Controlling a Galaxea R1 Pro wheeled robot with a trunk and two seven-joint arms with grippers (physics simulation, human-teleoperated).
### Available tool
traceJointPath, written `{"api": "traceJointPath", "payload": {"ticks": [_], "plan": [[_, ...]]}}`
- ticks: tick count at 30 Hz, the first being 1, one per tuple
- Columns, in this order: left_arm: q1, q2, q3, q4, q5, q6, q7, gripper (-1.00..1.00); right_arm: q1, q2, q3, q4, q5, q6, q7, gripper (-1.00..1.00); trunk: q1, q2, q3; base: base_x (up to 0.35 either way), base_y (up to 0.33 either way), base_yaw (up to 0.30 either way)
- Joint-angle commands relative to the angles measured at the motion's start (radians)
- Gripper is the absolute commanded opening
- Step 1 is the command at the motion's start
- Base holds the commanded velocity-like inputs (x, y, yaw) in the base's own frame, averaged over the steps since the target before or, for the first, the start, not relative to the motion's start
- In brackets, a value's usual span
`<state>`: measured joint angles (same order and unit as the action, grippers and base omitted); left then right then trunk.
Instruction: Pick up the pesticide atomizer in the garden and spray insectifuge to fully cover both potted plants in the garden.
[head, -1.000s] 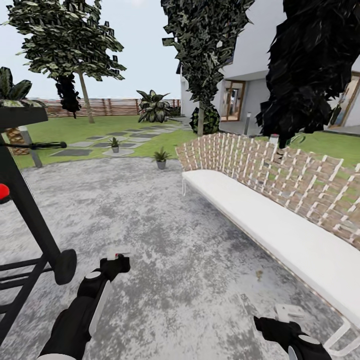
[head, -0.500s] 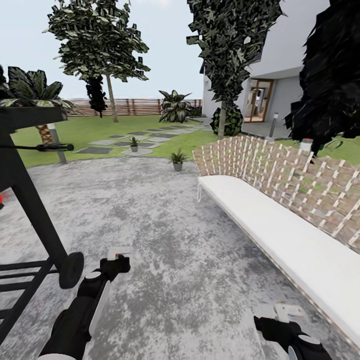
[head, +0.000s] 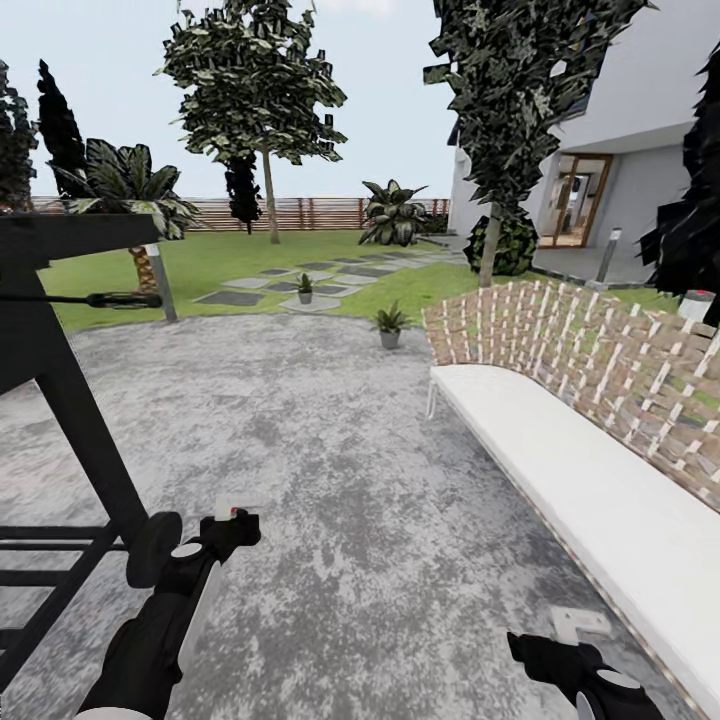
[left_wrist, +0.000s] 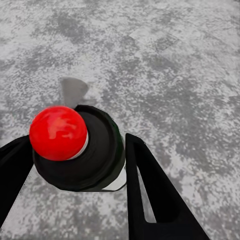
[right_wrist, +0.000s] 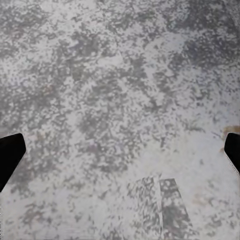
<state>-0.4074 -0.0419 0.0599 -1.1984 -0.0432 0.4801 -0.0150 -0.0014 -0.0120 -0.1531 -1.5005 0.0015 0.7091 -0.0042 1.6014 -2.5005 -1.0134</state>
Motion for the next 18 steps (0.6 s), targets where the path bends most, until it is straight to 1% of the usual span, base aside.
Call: {"api": "traceJointPath", "payload": {"ticks": [1,12,18], "plan": [[-0.001,-0.001,0.001,-0.001,-0.004,0.005,-0.002,-1.0,0.0,0.0,0.0,-0.001,0.0,0.005,0.0,1.0,0.0,0.0,-0.001,0.311,-0.066,0.257],[-0.001,-0.001,0.001,-0.001,-0.004,0.005,-0.002,-1.0,0.0,0.0,0.0,-0.001,0.0,0.005,0.0,1.0,0.0,0.0,-0.001,0.311,-0.012,0.25],[-0.001,-0.001,0.001,-0.001,-0.004,0.005,-0.002,-1.0,0.0,0.0,0.0,-0.001,0.0,0.005,0.0,1.0,0.0,0.0,-0.001,0.311,-0.007,0.047]]}}
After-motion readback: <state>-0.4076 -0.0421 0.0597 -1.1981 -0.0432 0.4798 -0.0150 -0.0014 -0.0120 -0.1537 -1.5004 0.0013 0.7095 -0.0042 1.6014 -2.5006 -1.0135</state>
